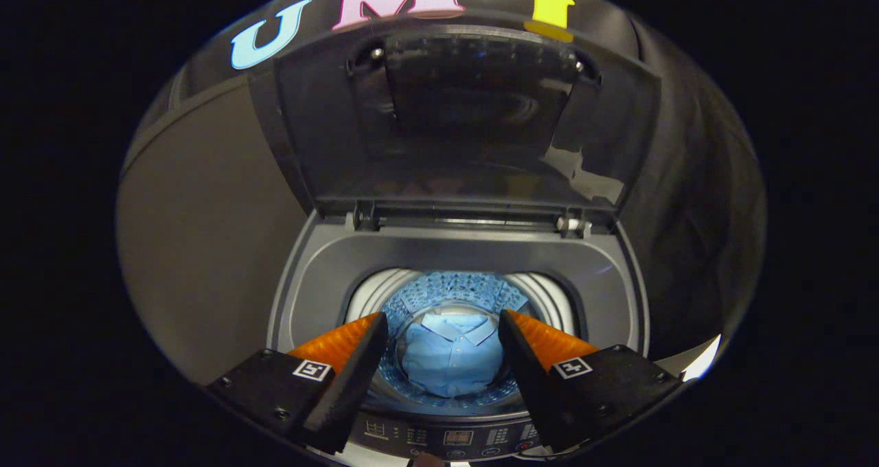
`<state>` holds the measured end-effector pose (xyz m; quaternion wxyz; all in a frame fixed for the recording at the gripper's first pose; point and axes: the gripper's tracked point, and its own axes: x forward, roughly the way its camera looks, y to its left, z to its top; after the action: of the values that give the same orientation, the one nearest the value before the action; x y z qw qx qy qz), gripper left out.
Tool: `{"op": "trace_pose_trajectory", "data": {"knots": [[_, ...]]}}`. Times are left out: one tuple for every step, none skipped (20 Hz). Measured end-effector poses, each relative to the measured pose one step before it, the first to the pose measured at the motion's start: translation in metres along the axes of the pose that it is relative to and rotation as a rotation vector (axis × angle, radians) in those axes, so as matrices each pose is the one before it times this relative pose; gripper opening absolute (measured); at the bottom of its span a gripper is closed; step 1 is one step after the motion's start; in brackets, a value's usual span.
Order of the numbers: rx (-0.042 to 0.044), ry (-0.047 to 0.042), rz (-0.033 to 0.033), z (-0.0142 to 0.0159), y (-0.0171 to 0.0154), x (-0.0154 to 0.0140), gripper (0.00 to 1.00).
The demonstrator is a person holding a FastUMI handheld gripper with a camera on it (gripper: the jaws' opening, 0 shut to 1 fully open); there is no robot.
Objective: Put the clothes into the washing machine and then close the washing machine lid.
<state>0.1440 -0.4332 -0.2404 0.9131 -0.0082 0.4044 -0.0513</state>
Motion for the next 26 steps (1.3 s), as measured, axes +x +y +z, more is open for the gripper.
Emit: {"op": "trace_pose_trajectory", "data": {"knots": [[0.00342, -0.02691, -0.00173, 0.01192, -0.00012, -0.0089, 1.0], [0.00949, -0.02388, -0.00024, 0.01336, -0.00014, -0.00932, 1.0], [0.01473, -0.0393, 0.00806, 0.01648, 0.00149, -0.00807, 1.0], [0.01136, -0.03934, 0.00233, 0.01846, 0.00118, -0.00704, 1.0], [0.00473, -0.03597, 0.00082, 0.01898, -0.00044, -0.008, 1.0], [-0.00116, -0.0431, -0.00437, 0.02464, -0.00117, -0.00736, 1.0], [-0.00033, -0.02537, -0.00527, 0.01653, 0.00023, -0.00324, 1.0], [0.00221, -0.02989, -0.00595, 0.02115, -0.00134, -0.00428, 1.0], [0.00547, -0.03065, -0.00072, 0.01657, -0.0005, -0.00184, 1.0], [0.00849, -0.02753, -0.00507, 0.01622, 0.00004, 0.00056, 1.0], [0.01223, -0.02413, 0.00605, 0.01539, 0.00252, 0.00038, 1.0], [0.01055, -0.01497, -0.00743, 0.01399, -0.00025, 0.00213, 1.0], [0.00942, -0.01119, 0.00057, 0.00844, -0.00146, 0.00157, 1.0], [0.005, -0.01075, 0.00113, 0.01246, 0.00227, 0.00507, 1.0], [0.00098, -0.01193, -0.00398, 0.0097, -0.00123, 0.00631, 1.0], [0.00475, -0.01305, 0.00145, 0.00687, 0.00055, 0.00502, 1.0], [0.00599, -0.00984, 0.0023, 0.00599, 0.00032, 0.00431, 1.0], [0.00383, -0.00994, 0.00162, 0.00613, 0.0019, 0.00306, 1.0], [0.00179, -0.00395, -0.00107, 0.00472, 0.00065, 0.00519, 1.0], [-0.00278, -0.00659, -0.007, 0.00539, 0.00007, 0.00608, 1.0], [-0.00069, -0.00154, -0.00173, 0.00326, -0.00037, 0.00664, 1.0], [0.00205, 0.00102, 0.00141, 0.00323, 0.0008, 0.00626, 1.0], [-0.00191, 0.00044, -0.00492, 0.00154, -0.00214, 0.00794, 1.0], [-0.00162, 0.00891, -0.00765, -0.0009, -0.00192, 0.00769, 1.0], [0.00292, 0.01179, -0.00094, -0.001, 0.00005, 0.00835, 1.0], [0.00702, 0.01286, 0.00113, -0.00194, -0.00069, 0.0096, 1.0]]}}
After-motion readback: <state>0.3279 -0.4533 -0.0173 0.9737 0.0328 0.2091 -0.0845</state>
